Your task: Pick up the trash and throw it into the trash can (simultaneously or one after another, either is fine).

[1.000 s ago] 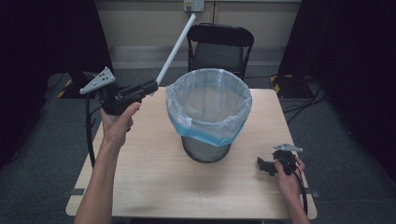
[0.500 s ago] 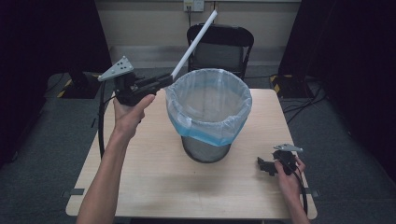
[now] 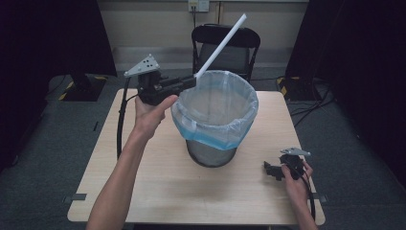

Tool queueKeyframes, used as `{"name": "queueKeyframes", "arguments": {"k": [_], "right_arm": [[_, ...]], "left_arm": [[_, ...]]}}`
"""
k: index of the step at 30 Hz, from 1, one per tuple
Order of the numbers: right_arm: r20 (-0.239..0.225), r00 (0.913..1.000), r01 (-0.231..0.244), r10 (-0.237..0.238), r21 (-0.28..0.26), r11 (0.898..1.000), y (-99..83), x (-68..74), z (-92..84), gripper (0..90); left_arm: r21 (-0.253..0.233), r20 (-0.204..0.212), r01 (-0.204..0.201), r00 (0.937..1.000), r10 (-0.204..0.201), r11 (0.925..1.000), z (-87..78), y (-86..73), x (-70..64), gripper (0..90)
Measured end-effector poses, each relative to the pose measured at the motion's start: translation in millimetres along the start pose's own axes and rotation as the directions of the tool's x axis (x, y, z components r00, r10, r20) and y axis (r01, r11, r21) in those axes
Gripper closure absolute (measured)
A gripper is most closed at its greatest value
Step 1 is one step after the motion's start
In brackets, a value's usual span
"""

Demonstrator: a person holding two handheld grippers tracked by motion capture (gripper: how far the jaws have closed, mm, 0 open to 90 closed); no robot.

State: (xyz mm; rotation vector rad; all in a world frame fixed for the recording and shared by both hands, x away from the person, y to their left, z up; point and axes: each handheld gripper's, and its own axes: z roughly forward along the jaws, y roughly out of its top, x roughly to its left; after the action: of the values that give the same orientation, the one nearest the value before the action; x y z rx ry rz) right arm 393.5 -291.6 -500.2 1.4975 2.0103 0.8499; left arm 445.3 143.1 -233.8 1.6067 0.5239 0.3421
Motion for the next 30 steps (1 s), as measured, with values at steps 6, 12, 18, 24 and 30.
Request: {"name": "queueKeyframes", "arguments": {"k": [6, 12, 18, 24, 30], "right_arm": [[0.000, 1.0000, 0.000, 0.000, 0.000, 1.000, 0.0, 0.0, 0.0, 7.9], [0.000, 1.0000, 0.000, 0.000, 0.000, 1.000, 0.0, 0.0, 0.0, 7.9], [0.000, 1.0000, 0.000, 0.000, 0.000, 1.000, 0.0, 0.0, 0.0, 7.9], [0.000, 1.0000, 0.000, 0.000, 0.000, 1.000, 0.0, 0.0, 0.0, 7.9], [0.000, 1.0000, 0.000, 0.000, 0.000, 1.000, 0.0, 0.0, 0.0, 7.9]], "left_arm": [[0.017, 0.032, 0.001, 0.9995, -0.001, 0.9999, 10.5, 4.7, -6.0, 79.5], [0.045, 0.054, -0.027, 0.9982, 0.025, 0.9986, 15.8, 15.6, -11.0, 79.4], [0.087, 0.044, -0.015, 0.9990, 0.011, 0.9961, 23.8, 10.0, -9.8, 70.5], [0.088, 0.016, -0.003, 0.9999, 0.002, 0.9961, 26.0, 7.3, -6.2, 40.5], [0.086, -0.008, 0.011, 0.9999, -0.010, 0.9962, 25.2, 3.9, -2.9, 25.5]]}}
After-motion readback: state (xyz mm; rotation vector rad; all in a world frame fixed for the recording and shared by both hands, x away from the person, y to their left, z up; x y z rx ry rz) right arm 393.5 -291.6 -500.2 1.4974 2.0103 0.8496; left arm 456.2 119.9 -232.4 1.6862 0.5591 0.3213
